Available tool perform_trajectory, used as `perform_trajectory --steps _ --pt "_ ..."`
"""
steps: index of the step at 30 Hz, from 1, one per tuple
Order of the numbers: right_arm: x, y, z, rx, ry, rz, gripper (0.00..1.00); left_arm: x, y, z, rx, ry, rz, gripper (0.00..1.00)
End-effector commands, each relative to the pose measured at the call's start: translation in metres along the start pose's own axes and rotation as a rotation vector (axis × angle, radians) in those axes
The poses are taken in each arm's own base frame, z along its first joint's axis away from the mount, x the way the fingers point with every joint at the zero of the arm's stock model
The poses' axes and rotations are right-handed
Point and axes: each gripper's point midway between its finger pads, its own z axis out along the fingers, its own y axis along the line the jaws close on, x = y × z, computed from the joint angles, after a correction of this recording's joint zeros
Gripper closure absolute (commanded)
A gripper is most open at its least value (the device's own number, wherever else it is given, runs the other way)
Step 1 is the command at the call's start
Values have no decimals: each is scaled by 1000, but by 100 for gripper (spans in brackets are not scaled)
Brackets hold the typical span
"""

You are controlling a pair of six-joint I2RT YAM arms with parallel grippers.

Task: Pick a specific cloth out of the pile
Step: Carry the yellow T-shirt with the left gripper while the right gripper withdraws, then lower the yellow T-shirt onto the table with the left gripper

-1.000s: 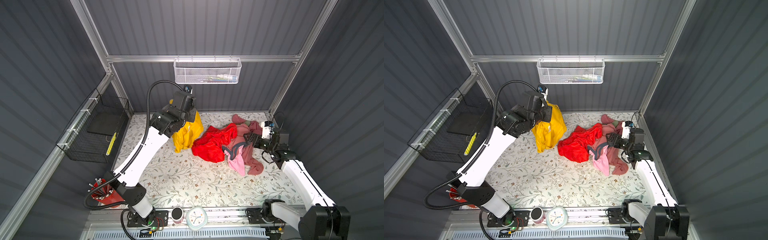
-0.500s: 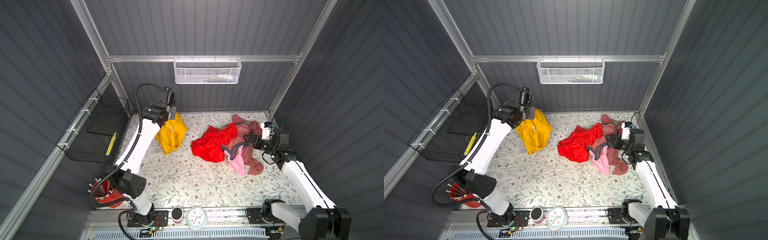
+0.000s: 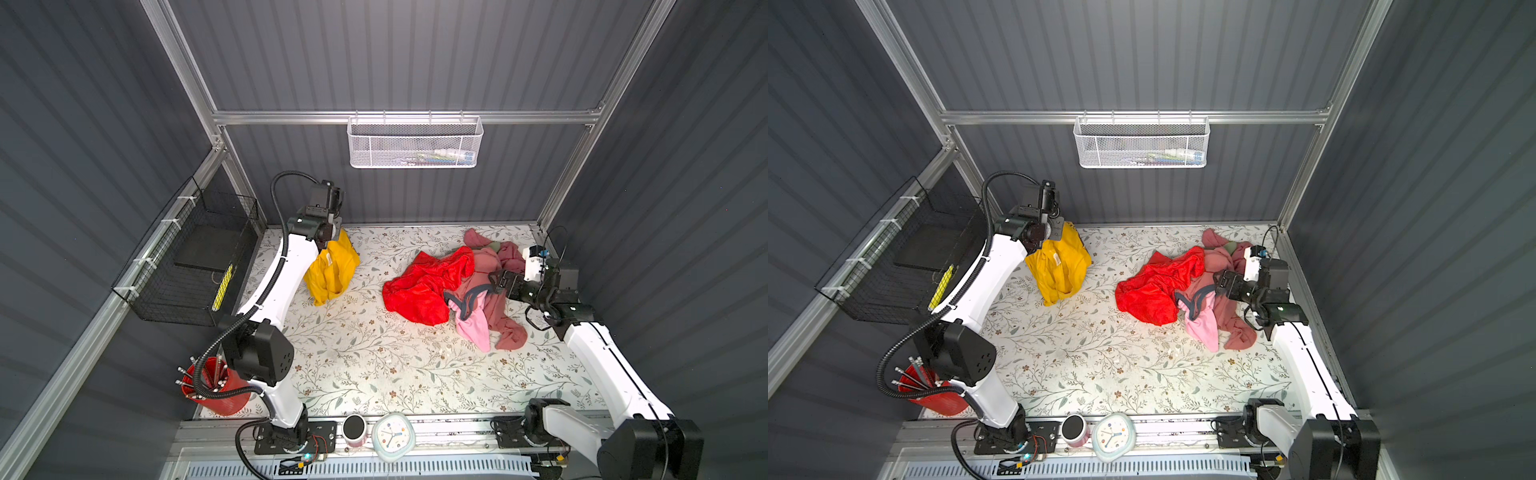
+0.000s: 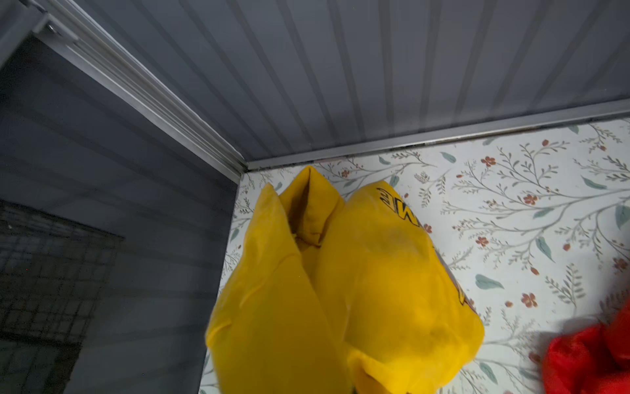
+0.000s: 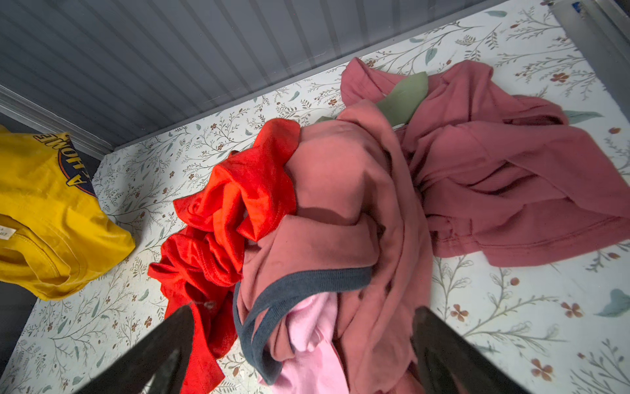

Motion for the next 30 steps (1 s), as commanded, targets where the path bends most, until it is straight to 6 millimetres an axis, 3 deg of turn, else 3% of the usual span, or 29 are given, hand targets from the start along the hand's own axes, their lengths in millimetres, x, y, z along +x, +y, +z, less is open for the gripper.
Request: perform_trajectory --steps 1,4,7,11,14,21,30 --pt "-7 0 -8 21 -20 -17 1 -50 24 -8 -107 -163 1 100" --pt "-5 -1 -9 24 -17 -17 1 -57 18 -2 -92 -190 -9 100" --pt "-5 -1 -10 26 -18 -14 1 -41 1 13 -39 -147 -20 100" --pt "-4 -1 -11 27 -17 -19 1 8 -20 40 -9 -37 -17 100" --pt "-3 -1 -10 25 -12 -20 1 57 -43 53 60 60 -48 100" --pt "0 1 -5 7 4 -5 1 158 -86 60 177 298 -133 100" --pt "3 4 1 -9 20 3 1 207 -119 56 271 443 -258 100"
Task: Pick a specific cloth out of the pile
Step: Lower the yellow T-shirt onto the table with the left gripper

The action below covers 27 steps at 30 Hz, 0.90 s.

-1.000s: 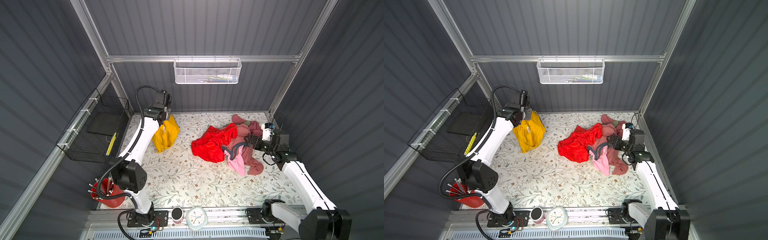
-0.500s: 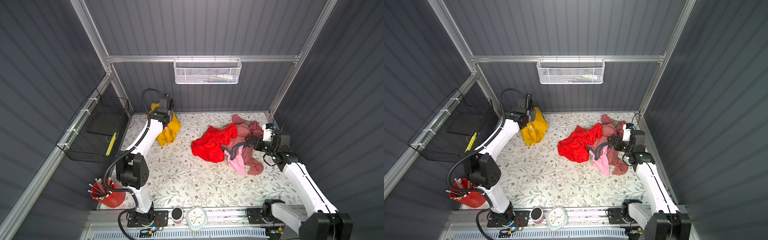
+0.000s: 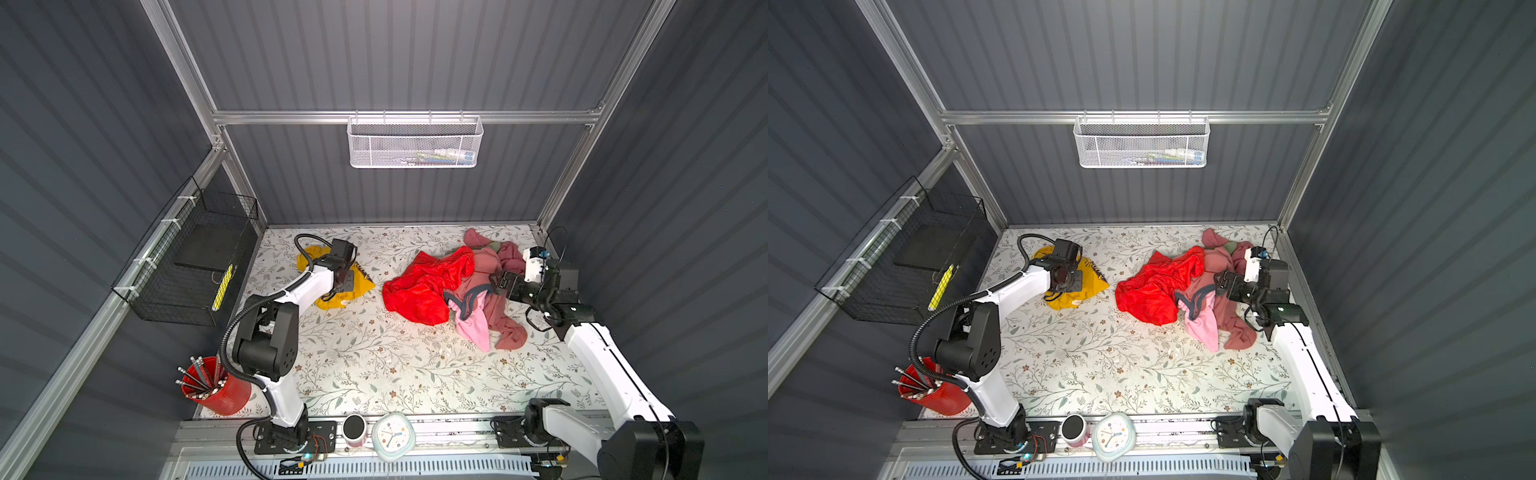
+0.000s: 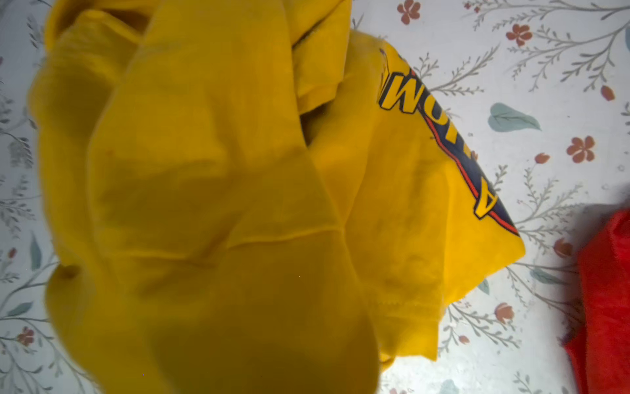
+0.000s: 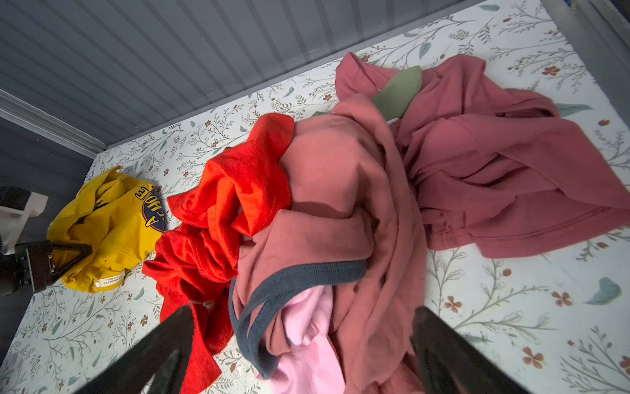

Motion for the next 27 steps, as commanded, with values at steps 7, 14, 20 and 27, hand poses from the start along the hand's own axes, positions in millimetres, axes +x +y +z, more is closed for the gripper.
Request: perform_trajectory --steps 7,14,20,27 --pt "4 1 0 -1 9 -7 1 27 -15 6 73 113 -139 71" --pt "4 -3 -2 26 1 -30 1 34 -7 -22 56 80 -213 28" --pt "5 -4 0 28 6 -36 1 16 1 -74 -90 -42 -58 15" --pt "7 -4 1 24 12 -25 1 -11 3 -95 -155 -122 178 0"
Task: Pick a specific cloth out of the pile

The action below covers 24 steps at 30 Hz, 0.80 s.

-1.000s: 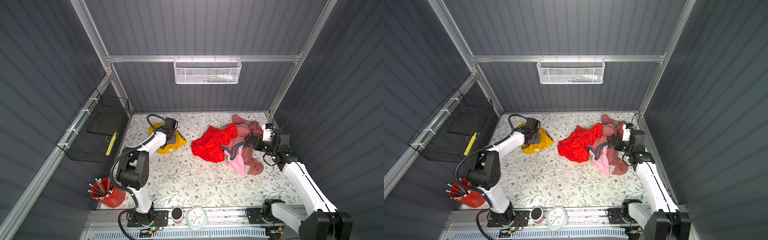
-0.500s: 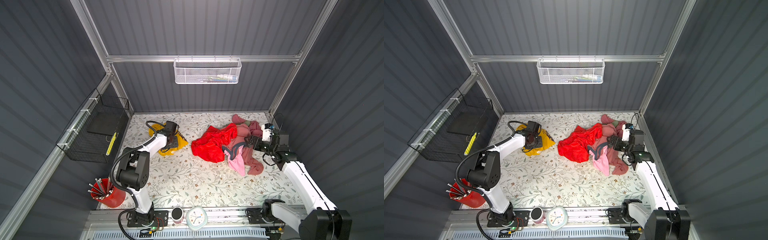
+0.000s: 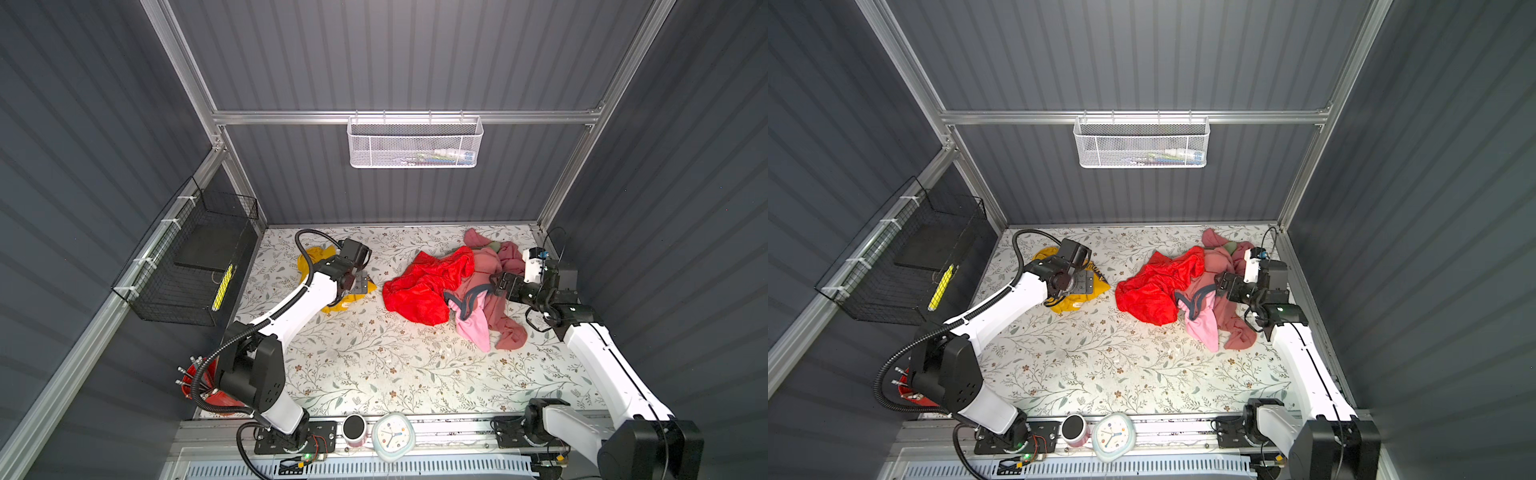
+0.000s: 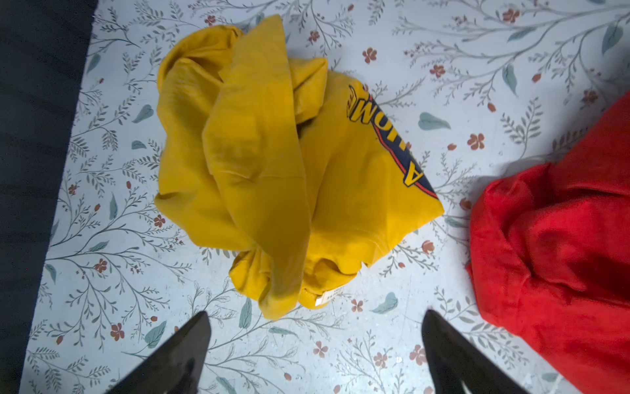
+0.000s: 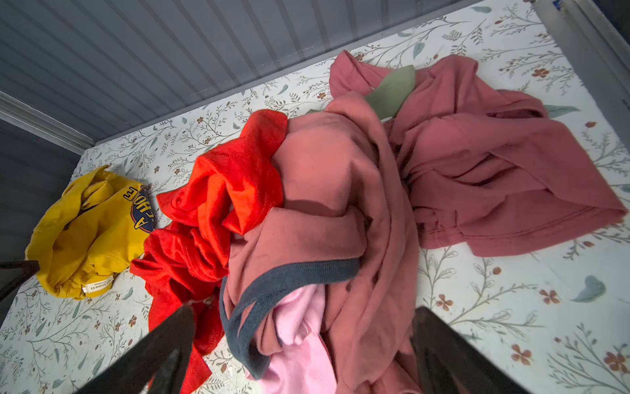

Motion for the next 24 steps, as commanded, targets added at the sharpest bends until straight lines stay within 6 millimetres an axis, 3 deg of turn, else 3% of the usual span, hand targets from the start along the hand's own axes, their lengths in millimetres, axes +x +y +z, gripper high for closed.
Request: perform_trajectory --steps 1,5,10,17,22,24 --pt "4 0 0 2 11 -8 1 -11 12 -5 -61 -23 195 0" --pt "4 1 0 -3 17 -9 1 -20 0 12 -54 1 380 0" --pt "7 1 0 0 43 -13 1 -17 -23 43 6 50 526 0" --pt "10 -2 -2 24 69 -46 1 22 -36 88 130 194 634 0" --pt "10 -3 -1 25 75 -43 1 45 -33 110 178 283 599 0" --pt "10 -3 0 27 76 -43 1 52 -31 117 202 315 565 6"
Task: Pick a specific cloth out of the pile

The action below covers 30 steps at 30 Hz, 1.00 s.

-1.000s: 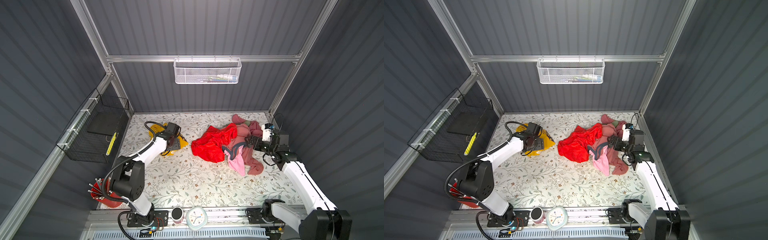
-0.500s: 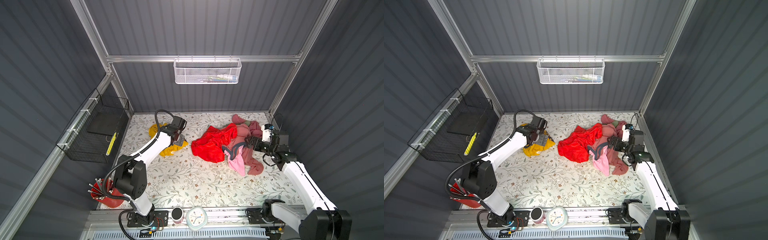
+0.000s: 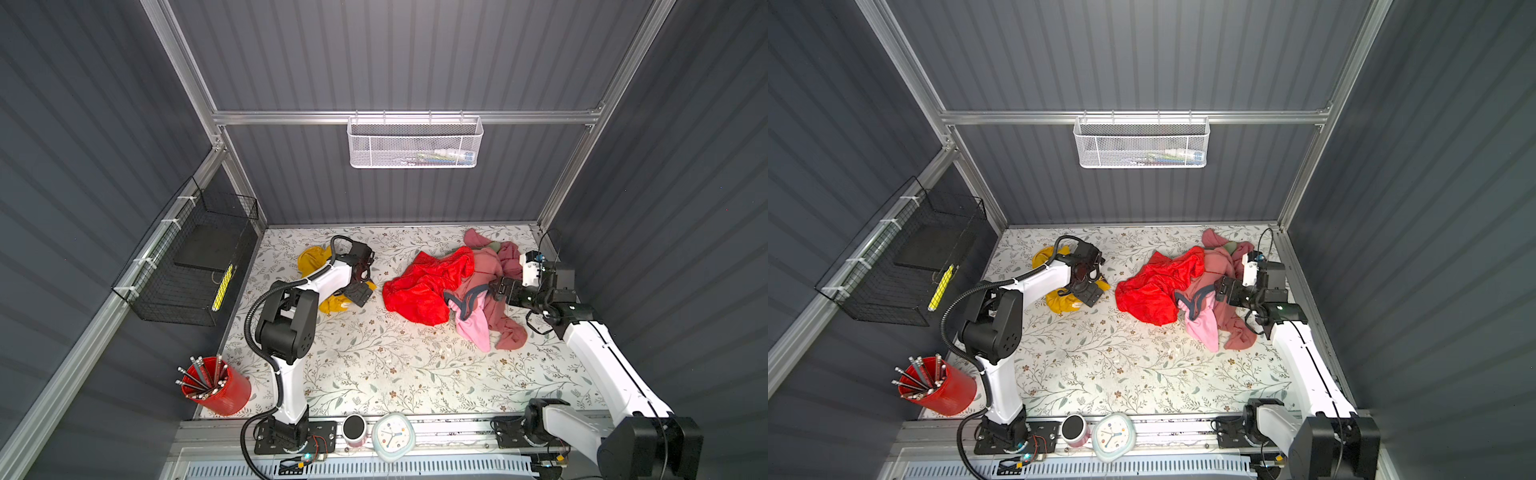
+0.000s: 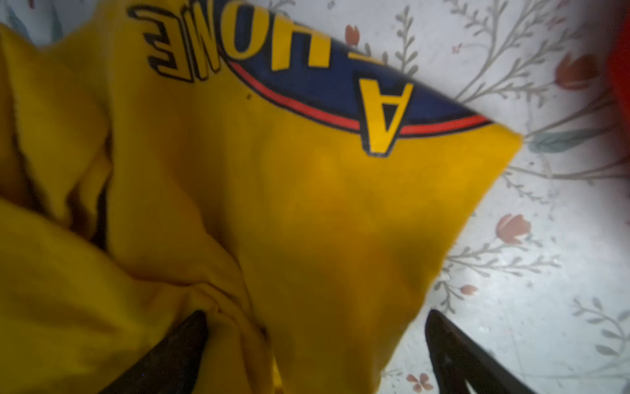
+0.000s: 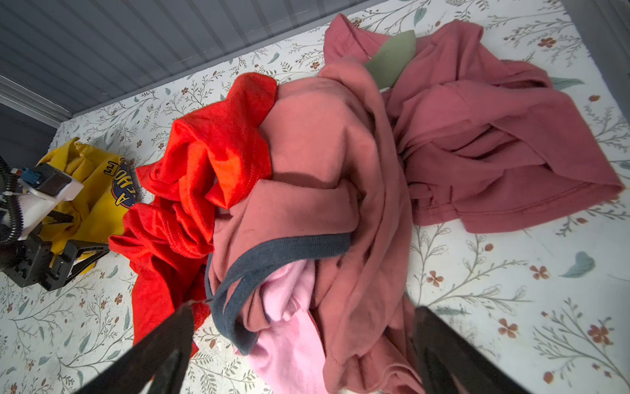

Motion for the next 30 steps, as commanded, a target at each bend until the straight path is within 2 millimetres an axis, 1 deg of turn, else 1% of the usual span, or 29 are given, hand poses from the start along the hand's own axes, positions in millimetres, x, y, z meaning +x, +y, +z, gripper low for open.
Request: perform_trajectory --steps 1,2,4,6,8,10,12,16,21,23,25,28,30 --pt "-7 3 -3 1 -5 -21 1 11 -9 13 97 46 -21 13" --pt "-7 3 -3 2 -3 -21 1 13 -10 16 113 58 -36 19" --pt "-8 3 -3 3 -6 -24 1 17 -14 21 136 75 -42 27" --pt "-8 3 -4 4 -5 -25 1 19 -15 25 135 84 -54 38" --pt "-7 3 -4 3 -4 -27 1 18 -14 26 130 78 -73 51" --pt "-8 3 -4 2 -7 -29 1 15 -11 22 124 57 -97 64" --pt "-8 4 -5 2 -8 -30 1 8 -3 14 101 25 -127 74" --pt "-9 4 -7 1 -16 -32 1 -10 22 -11 40 -60 -206 100" --pt "-12 6 -10 -3 -36 -35 1 -30 51 -49 -39 -168 -287 100" --pt "-14 7 -11 -6 -49 -37 1 -36 66 -64 -93 -209 -330 100" --pt "-16 8 -13 -10 -65 -40 1 -41 78 -71 -121 -234 -372 100" --pt "-17 10 -15 -24 -83 -41 1 -46 89 -66 -130 -218 -419 100" --pt "-19 12 -16 -30 -92 -40 1 -44 95 -53 -153 -168 -452 100"
